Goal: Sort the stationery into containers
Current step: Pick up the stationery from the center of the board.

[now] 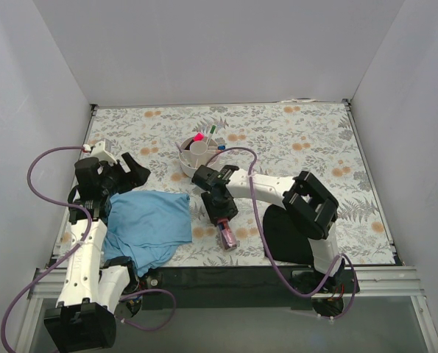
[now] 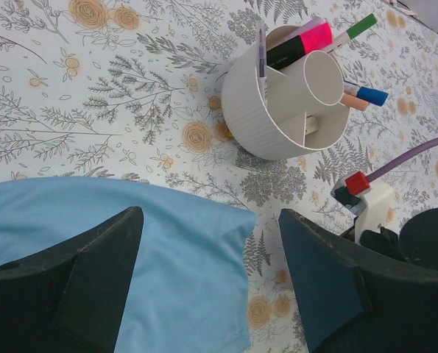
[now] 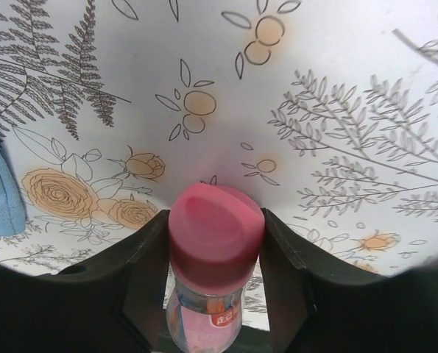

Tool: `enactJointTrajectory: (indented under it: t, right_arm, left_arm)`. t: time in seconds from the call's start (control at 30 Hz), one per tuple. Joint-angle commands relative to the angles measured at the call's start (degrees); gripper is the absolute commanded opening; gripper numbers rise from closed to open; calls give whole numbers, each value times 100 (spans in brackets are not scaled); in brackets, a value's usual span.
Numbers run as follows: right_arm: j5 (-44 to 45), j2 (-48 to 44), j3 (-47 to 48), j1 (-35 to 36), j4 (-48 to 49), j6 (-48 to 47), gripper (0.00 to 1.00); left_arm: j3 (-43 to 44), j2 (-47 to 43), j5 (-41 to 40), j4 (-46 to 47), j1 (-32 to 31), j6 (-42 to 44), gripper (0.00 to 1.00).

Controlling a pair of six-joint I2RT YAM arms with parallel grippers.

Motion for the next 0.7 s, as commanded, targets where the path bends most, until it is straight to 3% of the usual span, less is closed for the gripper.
enactJointTrajectory:
  t: [0.0, 0.27, 0.5, 0.6, 0.67]
  right_arm:
    - [639, -691, 273, 12, 150, -603, 1]
    - [1203, -1790, 450, 196, 238, -1790, 1]
    - [1369, -2300, 493, 214, 940, -3081, 1]
    - [1493, -2607, 196, 214, 2097, -3679, 1]
    - [1362, -2897, -287, 214, 3406, -4082, 1]
  left_arm:
    - [262, 99, 105, -41, -10, 102, 75]
    - [834, 520, 52, -155, -10, 331, 75]
    - [984, 749, 236, -23, -1, 164, 74]
    - [975, 802, 228, -23, -10, 251, 73]
    - [958, 846, 228, -32, -1, 313, 73]
